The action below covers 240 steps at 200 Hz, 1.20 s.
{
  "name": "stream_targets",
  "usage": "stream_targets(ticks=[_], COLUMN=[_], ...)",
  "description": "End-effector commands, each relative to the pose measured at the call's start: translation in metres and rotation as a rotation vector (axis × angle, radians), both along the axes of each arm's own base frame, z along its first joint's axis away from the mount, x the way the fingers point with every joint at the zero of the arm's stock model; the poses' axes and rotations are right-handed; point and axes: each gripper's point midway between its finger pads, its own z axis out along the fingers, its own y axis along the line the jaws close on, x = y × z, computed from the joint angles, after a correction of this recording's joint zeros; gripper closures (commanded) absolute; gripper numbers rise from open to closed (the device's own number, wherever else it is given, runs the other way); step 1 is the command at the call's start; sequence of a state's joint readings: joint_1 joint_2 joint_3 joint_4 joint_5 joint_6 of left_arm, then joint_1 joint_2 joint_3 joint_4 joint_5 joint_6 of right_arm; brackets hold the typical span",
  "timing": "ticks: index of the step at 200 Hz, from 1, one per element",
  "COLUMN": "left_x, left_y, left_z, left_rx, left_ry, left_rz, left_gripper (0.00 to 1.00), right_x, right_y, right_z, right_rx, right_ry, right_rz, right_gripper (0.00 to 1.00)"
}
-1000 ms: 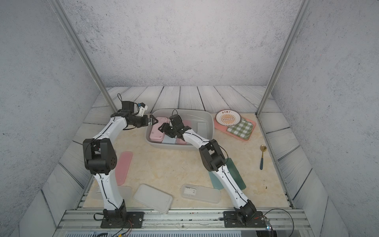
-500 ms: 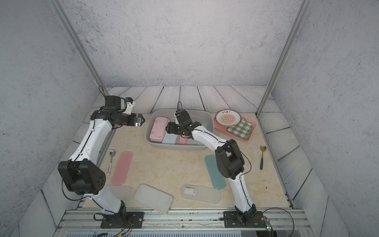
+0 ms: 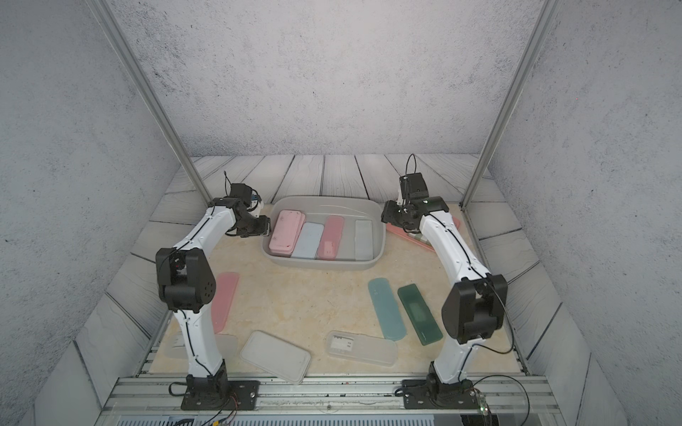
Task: Put the pencil case into the storage box
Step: Move the storage box to the center of the board.
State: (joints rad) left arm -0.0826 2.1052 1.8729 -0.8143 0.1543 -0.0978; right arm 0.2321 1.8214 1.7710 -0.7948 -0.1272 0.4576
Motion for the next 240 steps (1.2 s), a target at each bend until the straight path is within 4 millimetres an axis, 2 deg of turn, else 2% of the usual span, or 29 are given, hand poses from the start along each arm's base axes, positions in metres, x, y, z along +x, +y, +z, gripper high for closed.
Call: stream_targets(ticks=[1,24,45,69,103,128,154,166,190,206,240], left_x=[0.021,0.034,0.046,0.056,0.062,0.063,0.057,0.050,0.021,-0.010,-0.095], left_y=[0.006,0.003,0.006,0.010,0.008,0.008,0.008,0.009,0.009,0.010,0.021], left_z=[0.011,-0.002,-0.013,-0.025,-0.033,-0.037,-0.032,-0.028,-0.018,-0.014,-0.019], left_rx=[0.033,0.035,0.061,0.088,0.078,0.077,0.079,0.084,0.082,0.085,0.114], left_ry=[-0.060,-0.054,-0.046,-0.045,-0.044,-0.041,-0.030,-0.008,0.036,0.071,0.141], left_rz=[0.026,0.017,0.023,0.031,0.034,0.031,0.020,0.017,-0.014,-0.040,-0.101], left_gripper=[0.39,0.41,0.44,0.50,0.55,0.65,0.88,1.00,1.00,1.00,1.00], right_x=[0.000,0.013,0.027,0.037,0.041,0.044,0.043,0.039,0.024,0.005,-0.040], right_y=[0.005,0.011,0.013,0.007,0.003,0.000,0.002,0.004,0.014,0.023,0.036], right_z=[-0.027,-0.054,-0.072,-0.091,-0.119,-0.134,-0.135,-0.132,-0.121,-0.113,-0.100], right_rx=[-0.037,-0.049,-0.052,-0.096,-0.143,-0.171,-0.166,-0.156,-0.074,-0.009,0.006], right_ry=[0.128,0.224,0.232,0.251,0.318,0.337,0.335,0.337,0.311,0.319,0.327], right_rz=[0.054,0.071,0.056,0.032,0.036,0.043,0.059,0.067,0.088,0.105,0.161], right_gripper=[0.40,0.44,0.48,0.48,0.47,0.57,0.70,0.80,0.92,0.96,0.97])
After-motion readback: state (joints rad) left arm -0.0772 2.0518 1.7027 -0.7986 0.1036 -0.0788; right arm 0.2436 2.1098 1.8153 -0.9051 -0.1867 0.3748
